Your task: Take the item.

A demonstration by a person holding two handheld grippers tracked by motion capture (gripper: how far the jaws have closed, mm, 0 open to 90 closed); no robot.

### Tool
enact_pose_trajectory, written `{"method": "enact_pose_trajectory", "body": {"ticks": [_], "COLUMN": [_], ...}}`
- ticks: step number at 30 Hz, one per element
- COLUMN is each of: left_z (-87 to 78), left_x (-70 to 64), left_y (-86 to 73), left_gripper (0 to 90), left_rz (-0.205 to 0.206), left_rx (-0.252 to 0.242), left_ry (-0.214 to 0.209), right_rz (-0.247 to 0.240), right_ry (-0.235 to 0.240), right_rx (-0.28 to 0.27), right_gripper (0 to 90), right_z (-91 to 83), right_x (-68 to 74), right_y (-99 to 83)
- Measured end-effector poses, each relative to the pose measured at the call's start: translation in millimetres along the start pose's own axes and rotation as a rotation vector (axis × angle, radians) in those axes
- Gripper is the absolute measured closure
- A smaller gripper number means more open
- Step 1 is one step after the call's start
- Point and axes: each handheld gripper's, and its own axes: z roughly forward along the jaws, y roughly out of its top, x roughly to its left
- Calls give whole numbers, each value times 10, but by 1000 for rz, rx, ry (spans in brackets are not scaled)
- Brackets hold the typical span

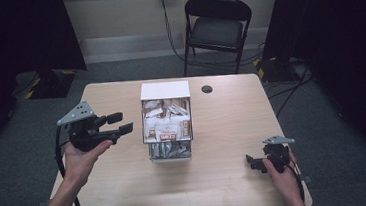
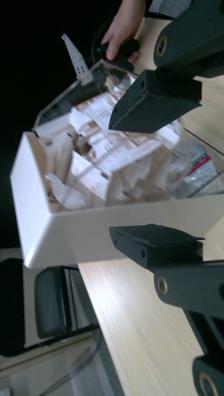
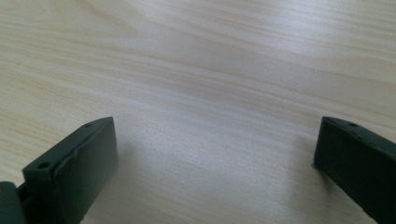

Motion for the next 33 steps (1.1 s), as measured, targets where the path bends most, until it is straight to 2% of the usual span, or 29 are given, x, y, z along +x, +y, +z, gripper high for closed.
{"method": "enact_pose_trajectory", "body": {"ticks": [6,8,12,14,17,22,25,28,31,33], "left_z": [99,139,211,245,309,408,477,521,571,608], "left_x": [-68,-77,-108,-124,-172,-195,-214,-237,-267,-282], "left_y": [116,135,165,177,201,213,233,240,242,229], "left_gripper": [454,455,471,476,488,479,493,527,556,607], "left_rz": [16,5,20,16,35,20,33,38,64,65], "left_rx": [-13,-10,-16,-21,-21,-40,-12,-16,-11,-10], "left_ry": [-45,-47,-69,-92,-112,-149,-155,-186,-195,-209], "right_rz": [0,0,0,0,0,0,0,0,0,0], "right_ry": [0,0,0,0,0,0,0,0,0,0], "right_rx": [0,0,0,0,0,0,0,0,0,0], "right_gripper": [0,0,0,0,0,0,0,0,0,0], "right_z": [0,0,0,0,0,0,0,0,0,0], "right_x": [0,0,0,0,0,0,0,0,0,0], "right_y": [0,0,0,0,0,0,0,0,0,0]}}
